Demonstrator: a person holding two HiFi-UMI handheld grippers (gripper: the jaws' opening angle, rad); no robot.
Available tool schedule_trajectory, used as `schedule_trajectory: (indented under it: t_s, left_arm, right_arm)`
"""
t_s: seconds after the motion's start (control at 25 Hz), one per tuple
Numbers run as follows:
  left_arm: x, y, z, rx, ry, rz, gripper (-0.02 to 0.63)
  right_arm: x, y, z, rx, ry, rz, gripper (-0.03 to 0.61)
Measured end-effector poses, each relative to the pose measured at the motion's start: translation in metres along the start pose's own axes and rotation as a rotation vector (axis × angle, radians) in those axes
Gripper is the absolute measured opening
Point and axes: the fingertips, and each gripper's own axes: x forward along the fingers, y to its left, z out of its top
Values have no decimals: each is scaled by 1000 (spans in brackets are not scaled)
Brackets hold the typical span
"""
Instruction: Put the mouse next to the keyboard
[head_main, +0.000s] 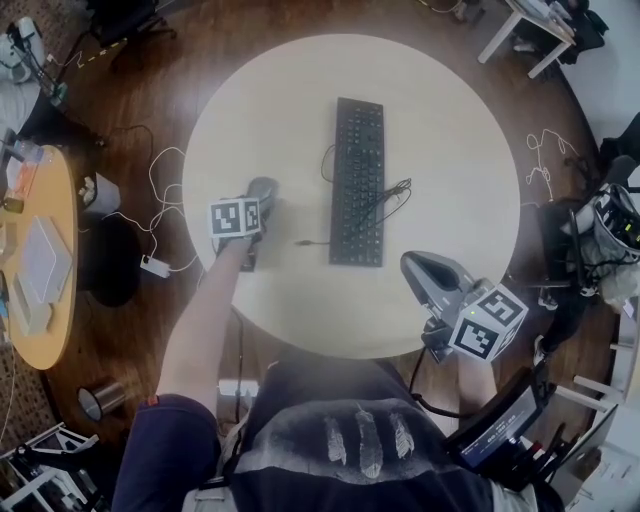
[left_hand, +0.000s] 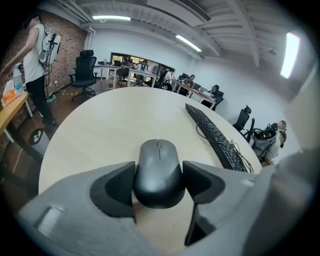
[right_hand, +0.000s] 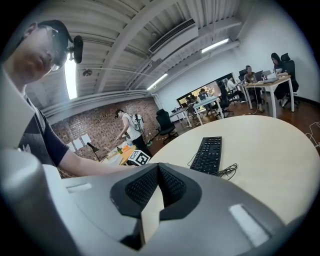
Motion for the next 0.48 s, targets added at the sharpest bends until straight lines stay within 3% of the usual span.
schedule_trajectory:
  t_s: [0.48]
  left_arm:
    - [-43, -31, -1, -155, -137, -116, 305]
  right_arm:
    - [5, 5, 4, -15, -2, 23, 2]
